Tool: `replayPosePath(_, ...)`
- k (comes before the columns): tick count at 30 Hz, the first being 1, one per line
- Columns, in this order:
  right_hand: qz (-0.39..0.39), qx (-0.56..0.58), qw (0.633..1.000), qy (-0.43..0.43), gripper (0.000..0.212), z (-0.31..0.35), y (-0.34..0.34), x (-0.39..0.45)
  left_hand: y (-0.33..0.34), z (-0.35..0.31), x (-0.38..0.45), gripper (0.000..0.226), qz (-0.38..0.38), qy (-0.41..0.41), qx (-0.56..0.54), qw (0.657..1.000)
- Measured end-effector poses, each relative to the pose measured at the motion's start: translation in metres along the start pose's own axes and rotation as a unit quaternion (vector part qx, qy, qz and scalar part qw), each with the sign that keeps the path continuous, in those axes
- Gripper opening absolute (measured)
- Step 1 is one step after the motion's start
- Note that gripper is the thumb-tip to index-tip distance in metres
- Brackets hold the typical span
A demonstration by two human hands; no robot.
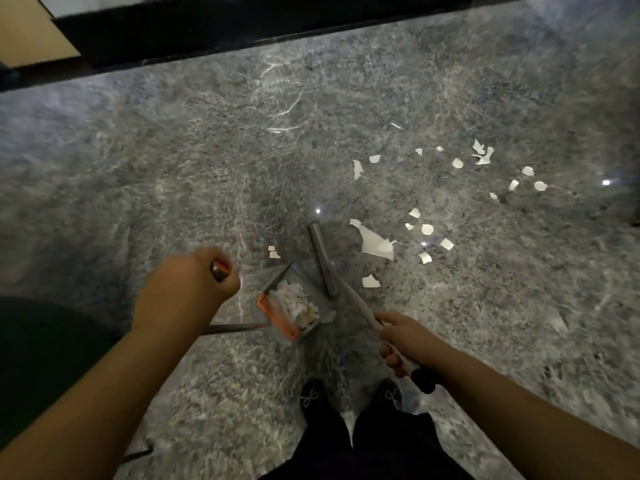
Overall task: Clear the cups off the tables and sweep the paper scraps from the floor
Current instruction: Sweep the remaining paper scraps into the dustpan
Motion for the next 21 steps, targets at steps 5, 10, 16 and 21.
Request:
replayPosePath(5, 0.020, 0.001, 1.000, 0.017, 0.033, 0.015, 0.051, 0.017, -0.015, 0.057, -0.014, 0.014, -0.017, -0.021, 0.003, 1.000)
replayPosePath(10, 0.053, -0.001, 0.998, 0.023, 0.029, 0.031, 0.085, 0.033, -0.021, 0.096, -0.024, 0.013, -0.029, -0.058, -0.002, 0.998)
replayPosePath(16, 0.087, -0.050, 0.995, 0.028, 0.034, 0.074, 0.109, 0.080, -0.025, 0.127, -0.025, 0.014, -0.060, -0.128, -0.016, 0.990)
replayPosePath(21, 0.126, -0.074, 0.987, 0.071, 0.035, 0.117, 0.114, 0.130, -0.024, 0.132, -0.014, 0.015, -0.081, -0.160, -0.019, 0.984)
Point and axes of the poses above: each hand's wrist, its own x-axis towards the middle knuckle, its own y-axis out of the palm, z = x × y, the point moved 2 cm from there along x, towards the middle knuckle, and after that the axes turned 3 degrees about -x, right-handed, at the moved point
